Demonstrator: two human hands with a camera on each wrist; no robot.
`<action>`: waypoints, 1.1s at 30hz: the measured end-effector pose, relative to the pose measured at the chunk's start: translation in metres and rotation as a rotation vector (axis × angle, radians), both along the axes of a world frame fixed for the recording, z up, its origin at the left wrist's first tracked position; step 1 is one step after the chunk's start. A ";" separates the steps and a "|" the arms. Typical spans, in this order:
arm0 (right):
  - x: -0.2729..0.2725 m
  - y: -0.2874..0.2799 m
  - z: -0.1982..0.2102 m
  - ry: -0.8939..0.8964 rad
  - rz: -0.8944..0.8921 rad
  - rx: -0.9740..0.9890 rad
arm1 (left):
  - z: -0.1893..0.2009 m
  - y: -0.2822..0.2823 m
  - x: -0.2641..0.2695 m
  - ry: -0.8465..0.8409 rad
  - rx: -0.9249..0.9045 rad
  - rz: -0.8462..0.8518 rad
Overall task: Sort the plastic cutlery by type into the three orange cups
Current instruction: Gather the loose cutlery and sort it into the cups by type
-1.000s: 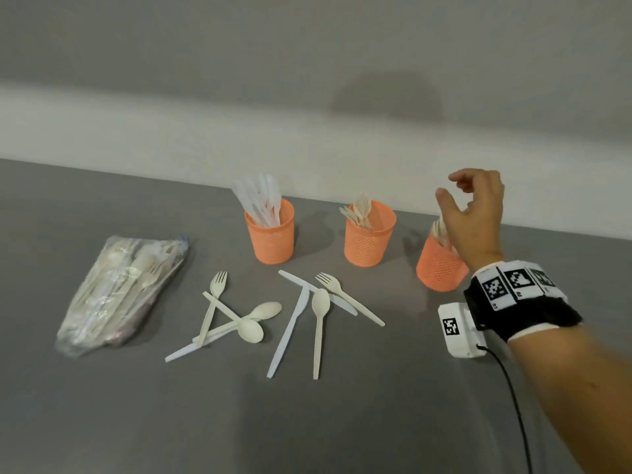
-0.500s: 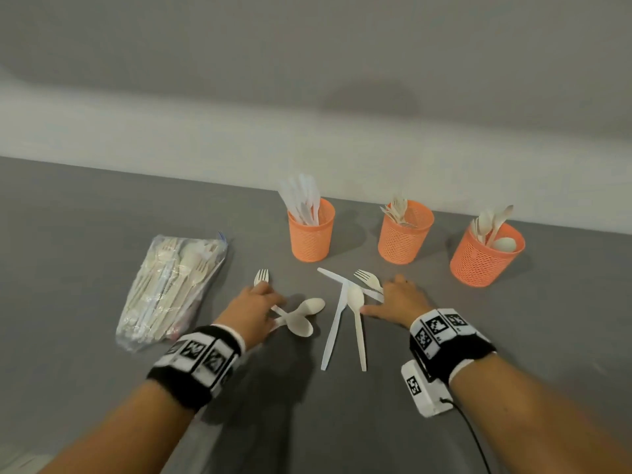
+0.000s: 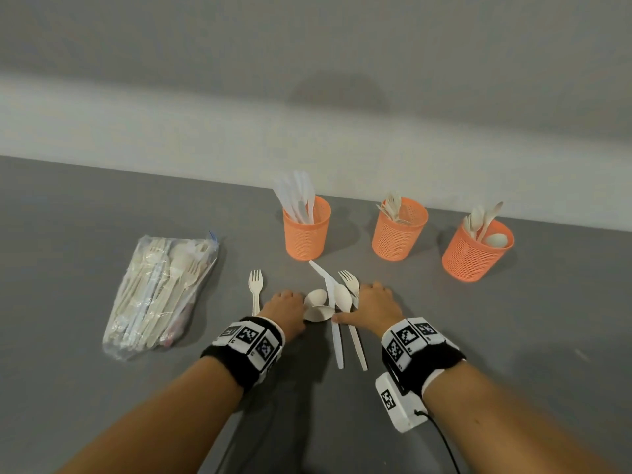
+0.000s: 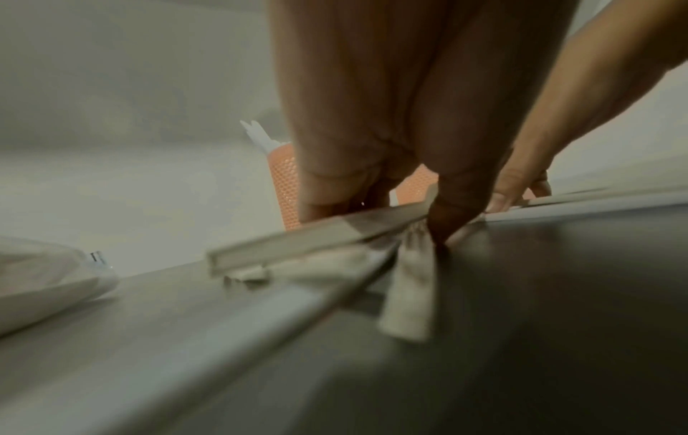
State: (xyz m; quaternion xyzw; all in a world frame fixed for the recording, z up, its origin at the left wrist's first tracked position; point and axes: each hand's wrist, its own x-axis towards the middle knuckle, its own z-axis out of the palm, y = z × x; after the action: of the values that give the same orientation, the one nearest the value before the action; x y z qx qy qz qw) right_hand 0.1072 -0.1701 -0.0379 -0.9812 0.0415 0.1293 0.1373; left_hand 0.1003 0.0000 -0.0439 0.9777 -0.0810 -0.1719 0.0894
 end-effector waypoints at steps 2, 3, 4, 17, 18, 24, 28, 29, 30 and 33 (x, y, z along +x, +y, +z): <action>0.002 -0.003 0.000 0.016 -0.011 0.057 | 0.002 -0.003 -0.003 0.004 -0.069 0.044; 0.003 -0.005 0.000 0.018 -0.024 0.088 | 0.004 -0.005 -0.005 -0.012 -0.099 0.064; 0.003 -0.006 0.000 0.020 -0.039 0.106 | 0.006 -0.006 -0.006 -0.036 -0.135 0.087; -0.012 -0.005 0.002 -0.033 -0.019 0.057 | 0.031 0.041 0.002 -0.099 -0.403 0.685; -0.014 -0.004 0.002 -0.024 -0.020 0.049 | 0.027 0.043 0.001 -0.074 -0.359 0.667; -0.021 0.000 0.014 0.047 0.046 -0.066 | 0.026 0.043 0.002 -0.136 -0.597 0.742; -0.027 0.002 0.021 0.063 0.109 -0.153 | 0.032 0.050 0.003 -0.116 -0.460 0.736; -0.028 0.002 0.022 0.068 0.123 -0.173 | 0.032 0.050 0.001 -0.081 -0.387 0.718; -0.028 0.002 0.023 0.074 0.134 -0.189 | 0.031 0.050 -0.001 -0.042 -0.317 0.692; -0.030 0.002 0.023 0.079 0.153 -0.226 | 0.025 0.045 -0.004 0.057 -0.149 0.617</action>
State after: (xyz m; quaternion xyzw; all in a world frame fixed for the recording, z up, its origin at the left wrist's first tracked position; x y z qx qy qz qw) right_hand 0.0773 -0.1678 -0.0149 -0.9848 -0.0138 0.1724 0.0139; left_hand 0.0959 0.0448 -0.0190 0.9417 0.2093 -0.1577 0.2110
